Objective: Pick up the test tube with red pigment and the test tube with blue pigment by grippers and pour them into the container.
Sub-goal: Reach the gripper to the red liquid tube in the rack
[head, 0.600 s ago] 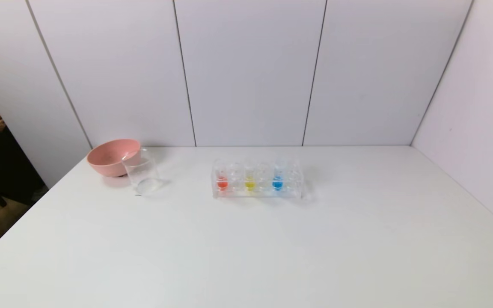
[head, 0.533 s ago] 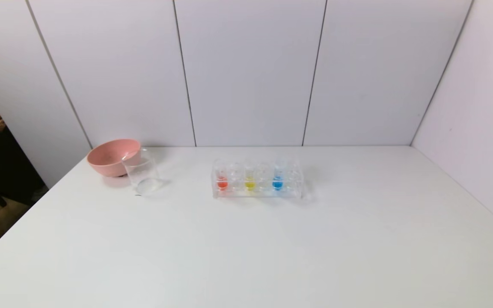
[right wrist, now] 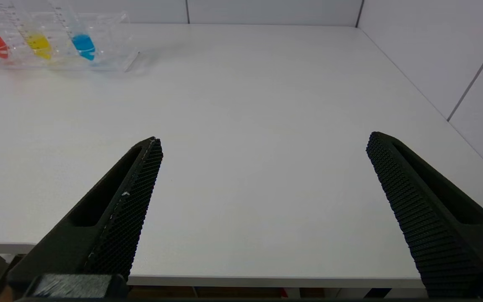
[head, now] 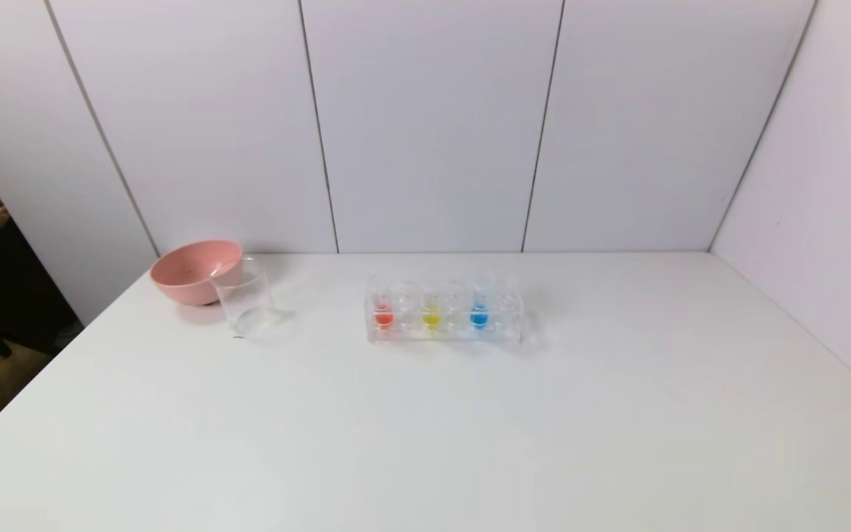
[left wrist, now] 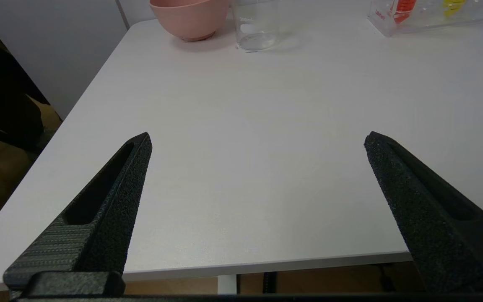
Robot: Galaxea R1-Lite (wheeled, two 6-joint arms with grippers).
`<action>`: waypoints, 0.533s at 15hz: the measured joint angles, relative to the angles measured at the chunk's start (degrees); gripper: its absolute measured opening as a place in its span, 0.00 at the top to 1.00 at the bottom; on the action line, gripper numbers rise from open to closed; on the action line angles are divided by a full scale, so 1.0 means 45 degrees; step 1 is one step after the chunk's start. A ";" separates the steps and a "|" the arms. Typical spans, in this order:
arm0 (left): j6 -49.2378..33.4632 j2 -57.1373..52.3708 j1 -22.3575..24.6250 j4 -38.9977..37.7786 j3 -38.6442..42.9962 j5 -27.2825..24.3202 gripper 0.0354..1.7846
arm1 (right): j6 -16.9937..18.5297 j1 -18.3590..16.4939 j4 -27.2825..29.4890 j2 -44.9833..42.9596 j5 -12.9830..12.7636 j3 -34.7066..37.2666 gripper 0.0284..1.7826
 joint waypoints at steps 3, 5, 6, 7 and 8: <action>-0.0414 0.0000 0.0000 -0.0016 0.0000 0.0043 0.01 | 0.0000 0.0000 0.0000 0.0000 0.0000 0.0000 0.00; -0.0490 0.0000 0.0000 -0.0030 -0.0030 0.0062 0.01 | 0.0000 0.0000 0.0000 0.0000 0.0000 0.0000 0.00; -0.0496 0.0000 0.0000 -0.0005 -0.0165 0.0070 0.01 | 0.0000 0.0000 0.0000 0.0000 0.0000 0.0000 0.00; -0.0507 0.0000 0.0000 0.0027 -0.0347 0.0100 0.01 | 0.0000 0.0000 0.0000 0.0000 0.0000 0.0000 0.00; -0.0501 0.0000 0.0000 0.0095 -0.0585 0.0160 0.01 | 0.0000 0.0000 0.0000 0.0000 0.0000 0.0000 0.00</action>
